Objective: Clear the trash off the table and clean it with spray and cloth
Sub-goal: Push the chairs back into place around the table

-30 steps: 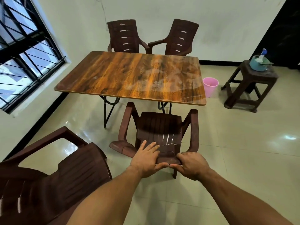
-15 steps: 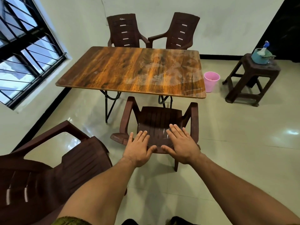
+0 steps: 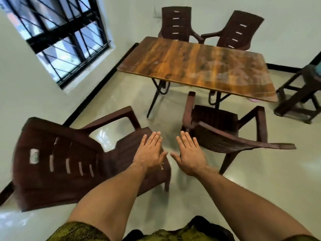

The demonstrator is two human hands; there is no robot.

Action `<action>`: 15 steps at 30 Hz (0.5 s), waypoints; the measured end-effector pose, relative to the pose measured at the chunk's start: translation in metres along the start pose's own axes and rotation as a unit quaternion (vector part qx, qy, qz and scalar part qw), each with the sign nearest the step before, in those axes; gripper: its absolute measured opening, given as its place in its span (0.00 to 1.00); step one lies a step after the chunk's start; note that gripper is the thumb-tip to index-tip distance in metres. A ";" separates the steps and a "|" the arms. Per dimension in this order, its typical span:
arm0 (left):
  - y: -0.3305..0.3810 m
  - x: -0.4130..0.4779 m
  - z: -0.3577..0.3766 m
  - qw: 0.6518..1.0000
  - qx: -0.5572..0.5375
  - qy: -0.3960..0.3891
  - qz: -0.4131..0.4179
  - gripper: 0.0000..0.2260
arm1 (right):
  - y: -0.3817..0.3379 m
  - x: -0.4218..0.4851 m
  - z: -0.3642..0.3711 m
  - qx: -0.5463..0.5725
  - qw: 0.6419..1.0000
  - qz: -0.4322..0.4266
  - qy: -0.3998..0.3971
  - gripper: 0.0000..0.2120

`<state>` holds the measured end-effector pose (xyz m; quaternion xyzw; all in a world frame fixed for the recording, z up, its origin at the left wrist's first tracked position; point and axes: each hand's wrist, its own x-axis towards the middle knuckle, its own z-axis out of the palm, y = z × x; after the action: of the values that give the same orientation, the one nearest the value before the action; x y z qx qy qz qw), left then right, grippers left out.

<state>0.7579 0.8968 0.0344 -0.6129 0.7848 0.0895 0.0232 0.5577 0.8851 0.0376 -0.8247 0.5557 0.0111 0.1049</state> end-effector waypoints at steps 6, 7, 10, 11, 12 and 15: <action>-0.140 -0.106 -0.023 0.995 -0.009 -0.010 -0.096 0.31 | -0.182 0.021 0.015 0.018 0.996 -0.076 -0.037 0.42; -0.171 -0.126 -0.029 0.993 -0.011 -0.011 -0.120 0.31 | -0.221 0.030 0.018 0.023 0.994 -0.099 -0.041 0.40; -0.227 -0.156 -0.038 0.986 0.007 -0.026 -0.167 0.31 | -0.290 0.045 0.026 0.044 0.987 -0.140 -0.058 0.35; -0.243 -0.165 -0.039 0.982 0.010 -0.035 -0.185 0.31 | -0.310 0.051 0.030 0.052 0.985 -0.149 -0.062 0.35; -0.263 -0.174 -0.039 0.978 0.013 -0.040 -0.202 0.31 | -0.331 0.057 0.034 0.059 0.983 -0.157 -0.073 0.34; -0.309 -0.193 -0.039 0.967 0.031 -0.057 -0.248 0.31 | -0.381 0.070 0.046 0.074 0.976 -0.183 -0.094 0.34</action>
<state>1.1073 1.0032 0.0666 -0.7809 0.6083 0.0912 0.1087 0.9390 0.9667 0.0444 -0.8976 0.3822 0.0280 0.2177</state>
